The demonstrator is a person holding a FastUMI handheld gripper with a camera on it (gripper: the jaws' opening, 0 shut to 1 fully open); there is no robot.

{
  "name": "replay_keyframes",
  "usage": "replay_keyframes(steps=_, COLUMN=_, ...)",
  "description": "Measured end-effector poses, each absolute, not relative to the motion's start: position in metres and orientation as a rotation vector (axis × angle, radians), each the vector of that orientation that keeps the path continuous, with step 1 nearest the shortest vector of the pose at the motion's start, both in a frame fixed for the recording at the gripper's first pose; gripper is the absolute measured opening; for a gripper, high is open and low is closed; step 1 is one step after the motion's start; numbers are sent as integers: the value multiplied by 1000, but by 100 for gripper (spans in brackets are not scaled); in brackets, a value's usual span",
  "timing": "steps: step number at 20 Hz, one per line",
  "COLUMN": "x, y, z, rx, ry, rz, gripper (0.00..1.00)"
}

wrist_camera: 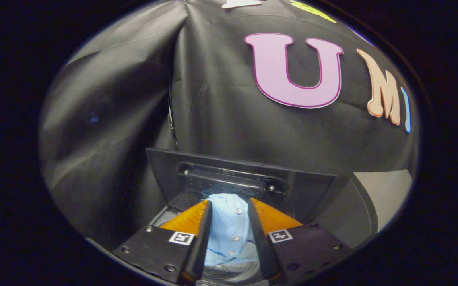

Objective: Put the clothes into the washing machine and then close the washing machine lid.

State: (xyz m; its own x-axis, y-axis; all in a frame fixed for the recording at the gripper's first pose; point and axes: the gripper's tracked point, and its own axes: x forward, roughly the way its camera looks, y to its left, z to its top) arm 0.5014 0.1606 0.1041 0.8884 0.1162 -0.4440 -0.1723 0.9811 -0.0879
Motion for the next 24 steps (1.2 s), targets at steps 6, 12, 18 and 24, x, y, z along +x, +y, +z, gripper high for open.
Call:
replay_keyframes(steps=6, x=521, y=167, z=151, rx=-78, ry=287, rz=136, gripper=93)
replay_keyframes(steps=12, x=581, y=146, z=177, rx=6, ry=200, rz=7, gripper=94)
replay_keyframes(steps=18, x=608, y=138, z=133, rx=37, ry=376, rz=-94, gripper=98)
replay_keyframes(steps=24, x=606, y=136, z=132, rx=25, ry=386, rz=-83, gripper=98)
